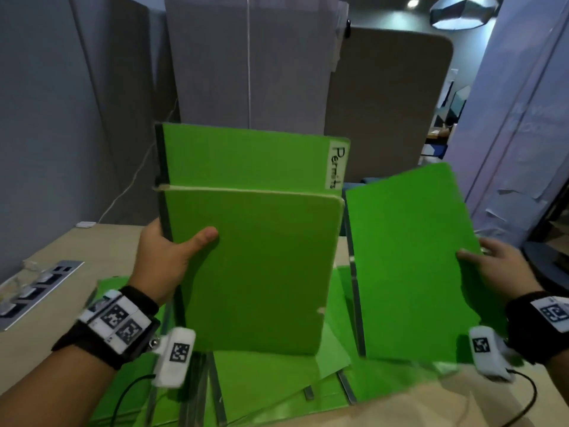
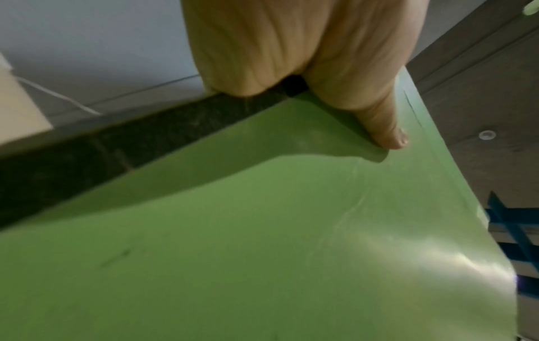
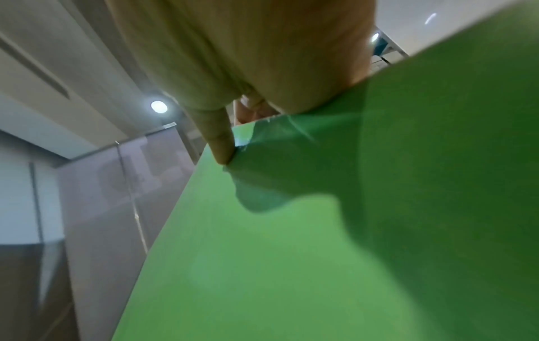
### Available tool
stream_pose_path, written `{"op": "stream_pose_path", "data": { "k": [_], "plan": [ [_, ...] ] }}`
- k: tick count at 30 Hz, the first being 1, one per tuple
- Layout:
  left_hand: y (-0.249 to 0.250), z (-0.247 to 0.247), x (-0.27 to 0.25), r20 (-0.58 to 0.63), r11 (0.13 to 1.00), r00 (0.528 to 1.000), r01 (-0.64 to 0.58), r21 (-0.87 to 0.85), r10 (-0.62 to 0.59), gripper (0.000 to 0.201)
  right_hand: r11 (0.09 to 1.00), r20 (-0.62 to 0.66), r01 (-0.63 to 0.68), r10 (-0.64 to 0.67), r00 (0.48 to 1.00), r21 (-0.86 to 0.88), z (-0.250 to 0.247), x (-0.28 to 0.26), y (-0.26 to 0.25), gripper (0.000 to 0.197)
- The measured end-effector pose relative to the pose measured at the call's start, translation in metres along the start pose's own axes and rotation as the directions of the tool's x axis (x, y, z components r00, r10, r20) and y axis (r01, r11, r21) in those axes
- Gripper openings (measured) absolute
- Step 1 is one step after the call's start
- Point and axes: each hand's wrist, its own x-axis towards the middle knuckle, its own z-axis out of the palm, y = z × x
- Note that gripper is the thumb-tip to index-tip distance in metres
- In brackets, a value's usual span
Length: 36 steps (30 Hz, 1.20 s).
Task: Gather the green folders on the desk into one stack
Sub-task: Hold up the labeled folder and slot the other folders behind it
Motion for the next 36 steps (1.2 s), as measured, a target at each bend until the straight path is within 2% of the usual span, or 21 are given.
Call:
{"op": "stream_pose_path", "data": {
  "k": [1,3,5,8,10,14,18,22,23,25,27,30,32,34,36],
  "plan": [
    [-0.003,0.005,-0.004,0.009,1.000,1.000,0.014,0.006,-0.014,0.055,0.996,-0.009,0.066,-0.066,0.998,0.064,0.004,-0.001,-0.016,0.013],
    [-0.006,0.011,-0.007,0.041,0.999,0.999,0.013,0.039,-0.015,0.047,0.969,-0.024,0.204,-0.202,0.979,0.139,0.012,-0.011,-0.049,0.022],
    [-0.009,0.014,-0.006,0.060,0.999,0.998,0.009,0.036,-0.011,0.043,0.933,0.013,0.292,-0.302,0.953,0.210,0.024,-0.021,-0.075,0.033],
    [-0.009,0.014,-0.009,0.049,1.000,0.999,0.005,0.026,-0.006,0.050,0.886,0.069,0.349,-0.386,0.920,0.304,0.050,-0.032,-0.086,0.012],
    [-0.007,0.016,-0.011,0.044,0.999,0.999,0.010,0.039,-0.012,0.049,0.880,0.133,0.308,-0.375,0.918,0.361,0.068,-0.037,-0.076,0.019],
    [-0.005,0.015,-0.014,0.039,0.998,0.998,0.037,0.043,-0.039,0.042,0.875,0.342,0.066,-0.256,0.904,0.479,0.108,-0.063,-0.056,0.027],
    [-0.001,0.016,-0.018,0.023,0.995,0.997,0.066,0.070,-0.067,0.048,0.900,0.488,-0.082,-0.154,0.859,0.428,0.149,-0.094,-0.035,0.036],
    [0.002,0.020,-0.021,0.010,0.995,0.998,0.055,0.078,-0.056,0.078,0.942,0.446,-0.058,-0.102,0.889,0.331,0.173,-0.122,-0.018,0.040],
    [0.002,0.020,-0.021,0.008,0.996,0.998,0.061,0.063,-0.061,0.081,0.929,0.440,-0.091,-0.081,0.894,0.357,0.175,-0.126,-0.017,0.041],
    [0.003,0.019,-0.021,0.020,0.998,0.998,0.061,0.029,-0.062,0.074,0.907,0.450,-0.126,-0.076,0.890,0.401,0.174,-0.130,-0.019,0.043],
    [0.006,0.016,-0.019,0.058,0.999,0.997,0.054,-0.004,-0.054,0.072,0.892,0.463,-0.113,-0.116,0.879,0.438,0.173,-0.132,-0.026,0.050],
    [0.012,0.014,-0.015,0.078,0.998,0.995,0.060,-0.034,-0.057,0.085,0.867,0.401,-0.005,-0.225,0.888,0.498,0.173,-0.132,-0.037,0.049],
    [0.013,0.020,-0.014,0.057,0.998,0.997,0.059,-0.029,-0.058,0.074,0.841,0.378,0.009,-0.252,0.891,0.541,0.176,-0.137,-0.044,0.043],
    [0.013,0.027,-0.014,0.026,1.000,0.999,0.023,-0.009,-0.022,0.055,0.812,0.349,0.006,-0.257,0.901,0.583,0.182,-0.140,-0.052,0.047],
    [0.018,0.032,-0.015,0.016,1.000,1.000,-0.013,-0.002,0.013,0.048,0.779,0.303,0.027,-0.276,0.912,0.627,0.183,-0.138,-0.058,0.045]
  ]
}}
